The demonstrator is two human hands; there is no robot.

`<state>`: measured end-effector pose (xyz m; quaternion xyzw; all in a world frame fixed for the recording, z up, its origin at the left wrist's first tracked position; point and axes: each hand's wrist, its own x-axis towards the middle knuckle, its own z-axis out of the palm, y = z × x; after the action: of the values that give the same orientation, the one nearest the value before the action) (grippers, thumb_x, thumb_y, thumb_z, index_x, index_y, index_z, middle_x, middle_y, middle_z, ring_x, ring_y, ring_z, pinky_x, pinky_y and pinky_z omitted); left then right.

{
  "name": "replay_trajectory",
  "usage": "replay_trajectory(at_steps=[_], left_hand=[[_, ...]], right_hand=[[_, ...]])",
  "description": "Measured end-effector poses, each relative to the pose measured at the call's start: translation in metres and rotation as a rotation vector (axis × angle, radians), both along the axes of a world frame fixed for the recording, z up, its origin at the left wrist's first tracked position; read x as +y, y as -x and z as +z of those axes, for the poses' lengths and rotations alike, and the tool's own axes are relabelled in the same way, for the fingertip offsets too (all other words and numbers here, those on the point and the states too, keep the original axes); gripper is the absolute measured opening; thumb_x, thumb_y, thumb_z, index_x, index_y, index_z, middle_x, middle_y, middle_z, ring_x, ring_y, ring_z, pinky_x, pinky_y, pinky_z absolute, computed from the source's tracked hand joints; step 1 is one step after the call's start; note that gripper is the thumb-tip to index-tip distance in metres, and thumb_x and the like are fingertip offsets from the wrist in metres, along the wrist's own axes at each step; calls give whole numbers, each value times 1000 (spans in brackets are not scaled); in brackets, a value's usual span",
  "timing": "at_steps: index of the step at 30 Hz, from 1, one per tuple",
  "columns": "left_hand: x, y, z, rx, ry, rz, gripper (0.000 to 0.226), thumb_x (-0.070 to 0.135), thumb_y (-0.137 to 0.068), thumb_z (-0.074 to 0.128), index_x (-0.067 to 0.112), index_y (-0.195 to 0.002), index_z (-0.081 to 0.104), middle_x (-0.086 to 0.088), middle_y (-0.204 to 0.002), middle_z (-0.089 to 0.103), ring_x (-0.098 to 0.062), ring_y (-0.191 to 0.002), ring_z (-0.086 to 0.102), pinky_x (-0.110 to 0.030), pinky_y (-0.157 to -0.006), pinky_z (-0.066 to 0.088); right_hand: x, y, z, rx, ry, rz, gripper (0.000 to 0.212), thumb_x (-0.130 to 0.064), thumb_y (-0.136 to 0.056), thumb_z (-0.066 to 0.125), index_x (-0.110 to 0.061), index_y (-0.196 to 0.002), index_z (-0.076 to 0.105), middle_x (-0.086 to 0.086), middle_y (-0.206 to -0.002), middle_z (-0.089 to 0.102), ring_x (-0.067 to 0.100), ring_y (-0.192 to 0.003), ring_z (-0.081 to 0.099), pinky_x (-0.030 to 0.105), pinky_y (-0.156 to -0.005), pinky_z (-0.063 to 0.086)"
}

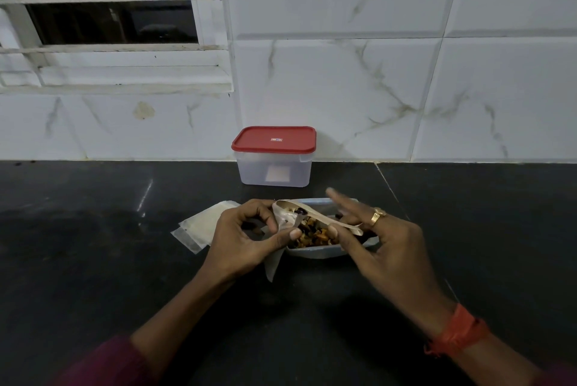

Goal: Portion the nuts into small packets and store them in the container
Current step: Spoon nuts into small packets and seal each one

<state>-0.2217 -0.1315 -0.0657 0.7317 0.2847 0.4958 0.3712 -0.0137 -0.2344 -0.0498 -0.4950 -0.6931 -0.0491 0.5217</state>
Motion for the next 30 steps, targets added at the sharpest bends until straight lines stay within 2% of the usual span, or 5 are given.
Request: replay_trajectory(at_steps=[3,7,17,23,30], left_hand=[[1,0,0,-2,8,-15,34,40,-66,85,13,-69,64,1,-106,74,-16,-106,69,-40,-82,61],[1,0,0,-16,15,-32,34,38,-67,85,11,-70,65,0,-106,74,-16,-106,69,-38,-83,61],[0,0,1,6,98,-52,39,43,-64,83,9,-72,65,3,-106,74,-16,-104,69,-37,-83,61],[1,0,1,-75,124,-79,36,37,-64,83,8,-76,64,0,-97,74,-20,-97,71,-28,-76,59],[9,5,2,-195,120,-40,34,30,-63,86,21,-84,61,-11,-104,71,-29,-106,69,-44,-86,58]], right_hand=[[2,-4,-2,-102,-47,-46,72,-16,-83,79,-21,-147,47,-9,-96,74,1,-85,69,12,-80,55],[4,-8,-6,-124,-82,42,38,-23,-91,72,-24,-128,66,-7,-111,74,3,-99,69,30,-79,60],[3,-3,-5,-47,-159,-60,64,-19,-86,75,-18,-145,48,-8,-94,74,1,-79,68,11,-72,55],[6,-10,-6,29,-143,-13,33,-21,-91,71,-21,-124,68,-7,-106,74,2,-88,70,23,-70,59],[10,-29,-5,51,-91,-109,23,-21,-90,70,-23,-112,73,-11,-98,72,4,-80,70,26,-63,59]])
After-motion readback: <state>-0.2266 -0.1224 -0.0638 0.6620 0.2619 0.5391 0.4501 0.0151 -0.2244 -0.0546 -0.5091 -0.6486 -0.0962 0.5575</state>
